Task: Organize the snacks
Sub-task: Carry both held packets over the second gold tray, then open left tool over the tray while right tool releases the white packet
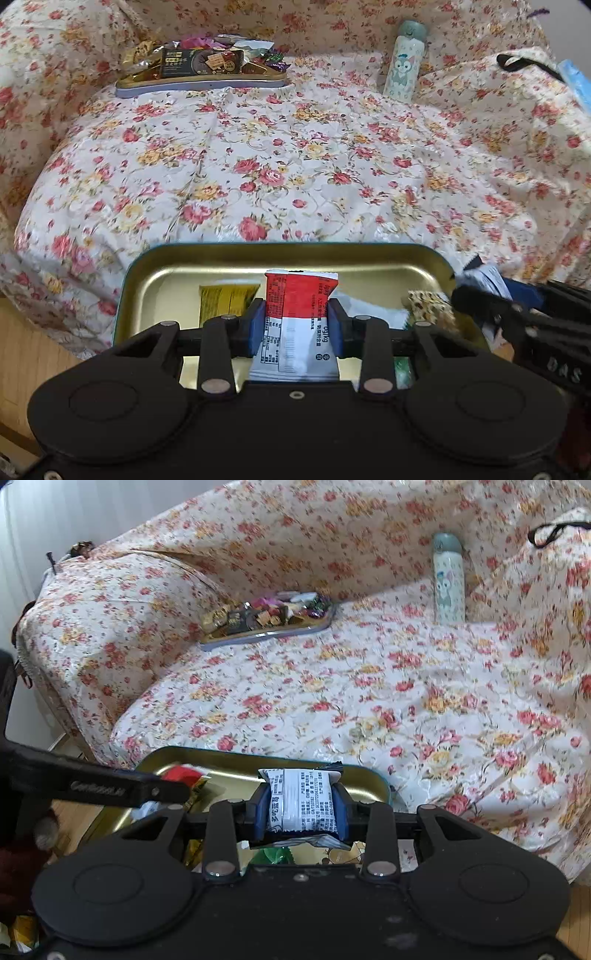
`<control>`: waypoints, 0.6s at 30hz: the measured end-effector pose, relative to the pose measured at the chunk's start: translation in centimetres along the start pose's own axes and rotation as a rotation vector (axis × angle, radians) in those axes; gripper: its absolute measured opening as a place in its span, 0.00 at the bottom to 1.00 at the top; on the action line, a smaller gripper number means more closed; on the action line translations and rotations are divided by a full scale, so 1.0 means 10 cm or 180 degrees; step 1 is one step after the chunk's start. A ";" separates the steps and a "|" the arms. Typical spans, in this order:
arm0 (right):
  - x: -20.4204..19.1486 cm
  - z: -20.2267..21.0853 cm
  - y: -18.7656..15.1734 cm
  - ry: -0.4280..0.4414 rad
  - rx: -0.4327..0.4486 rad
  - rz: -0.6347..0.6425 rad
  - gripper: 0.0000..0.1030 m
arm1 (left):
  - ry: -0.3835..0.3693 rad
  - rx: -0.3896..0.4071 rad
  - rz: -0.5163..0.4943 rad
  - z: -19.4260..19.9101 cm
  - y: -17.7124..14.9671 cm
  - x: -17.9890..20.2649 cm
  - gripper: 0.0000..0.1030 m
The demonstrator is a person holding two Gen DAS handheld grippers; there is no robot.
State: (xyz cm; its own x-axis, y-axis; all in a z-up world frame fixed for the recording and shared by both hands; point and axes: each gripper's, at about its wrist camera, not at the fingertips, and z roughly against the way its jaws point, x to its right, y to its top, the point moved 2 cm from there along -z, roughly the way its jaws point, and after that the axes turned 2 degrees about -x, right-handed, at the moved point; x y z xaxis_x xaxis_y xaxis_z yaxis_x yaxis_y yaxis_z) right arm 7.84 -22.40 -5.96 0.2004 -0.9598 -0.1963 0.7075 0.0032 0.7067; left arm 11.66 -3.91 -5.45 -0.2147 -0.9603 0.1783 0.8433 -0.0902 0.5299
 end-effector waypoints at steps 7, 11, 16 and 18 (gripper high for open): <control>-0.04 -0.17 0.04 -0.0078 -0.0083 0.0008 0.36 | 0.0030 -0.0120 -0.0007 -0.21 0.05 0.05 0.43; -0.02 -0.25 0.04 -0.0130 -0.0138 -0.0004 0.36 | 0.0109 -0.0040 -0.0030 -0.19 0.02 0.07 0.45; -0.02 -0.29 0.03 -0.0184 -0.0162 0.0012 0.36 | 0.0203 0.0062 -0.0032 -0.09 -0.01 0.06 0.50; -0.03 -0.30 0.02 -0.0188 -0.0186 0.0024 0.36 | 0.0281 0.0098 -0.0007 -0.04 -0.04 0.04 0.52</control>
State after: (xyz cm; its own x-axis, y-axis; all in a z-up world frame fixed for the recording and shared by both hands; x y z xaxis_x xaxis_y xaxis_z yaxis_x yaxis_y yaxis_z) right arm 9.94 -21.33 -7.76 0.1668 -0.9746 -0.1495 0.7448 0.0252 0.6668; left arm 11.48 -4.38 -5.92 -0.1712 -0.9797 0.1040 0.8269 -0.0855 0.5557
